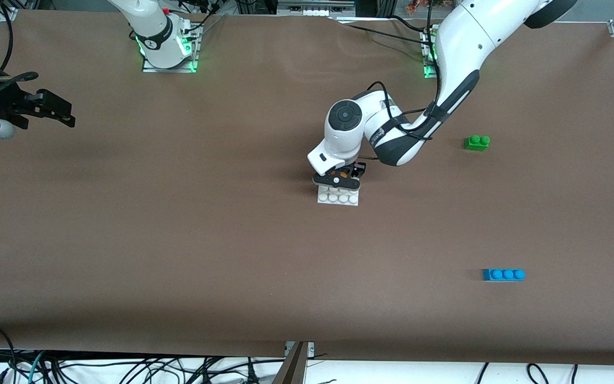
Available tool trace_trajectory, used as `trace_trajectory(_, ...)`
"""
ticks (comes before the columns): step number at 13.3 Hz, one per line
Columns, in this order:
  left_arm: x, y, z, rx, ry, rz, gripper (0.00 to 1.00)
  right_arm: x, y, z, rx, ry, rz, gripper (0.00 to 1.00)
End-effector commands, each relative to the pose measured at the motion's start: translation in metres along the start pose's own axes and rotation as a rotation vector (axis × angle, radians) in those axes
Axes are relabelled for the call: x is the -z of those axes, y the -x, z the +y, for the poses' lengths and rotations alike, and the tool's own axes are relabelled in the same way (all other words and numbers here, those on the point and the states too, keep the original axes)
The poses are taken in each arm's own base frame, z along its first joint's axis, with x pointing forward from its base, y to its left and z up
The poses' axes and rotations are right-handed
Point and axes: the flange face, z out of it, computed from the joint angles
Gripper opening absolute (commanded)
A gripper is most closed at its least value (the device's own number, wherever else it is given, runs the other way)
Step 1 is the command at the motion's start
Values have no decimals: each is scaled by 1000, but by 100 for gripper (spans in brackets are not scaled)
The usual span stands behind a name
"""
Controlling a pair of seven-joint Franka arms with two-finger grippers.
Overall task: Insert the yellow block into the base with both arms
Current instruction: 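Lower the yellow brick onto the plate studs with the left gripper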
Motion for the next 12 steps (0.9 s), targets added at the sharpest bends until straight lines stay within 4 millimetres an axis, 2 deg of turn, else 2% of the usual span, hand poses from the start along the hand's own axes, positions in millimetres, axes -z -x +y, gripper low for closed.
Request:
trace_trajectory(1, -11, -1, 7, -20, 4, 14, 24, 8, 2, -1, 6, -16, 0, 100)
trace_trajectory(12, -10, -6, 2, -13, 7, 17, 21, 8, 2, -1, 6, -16, 2, 100)
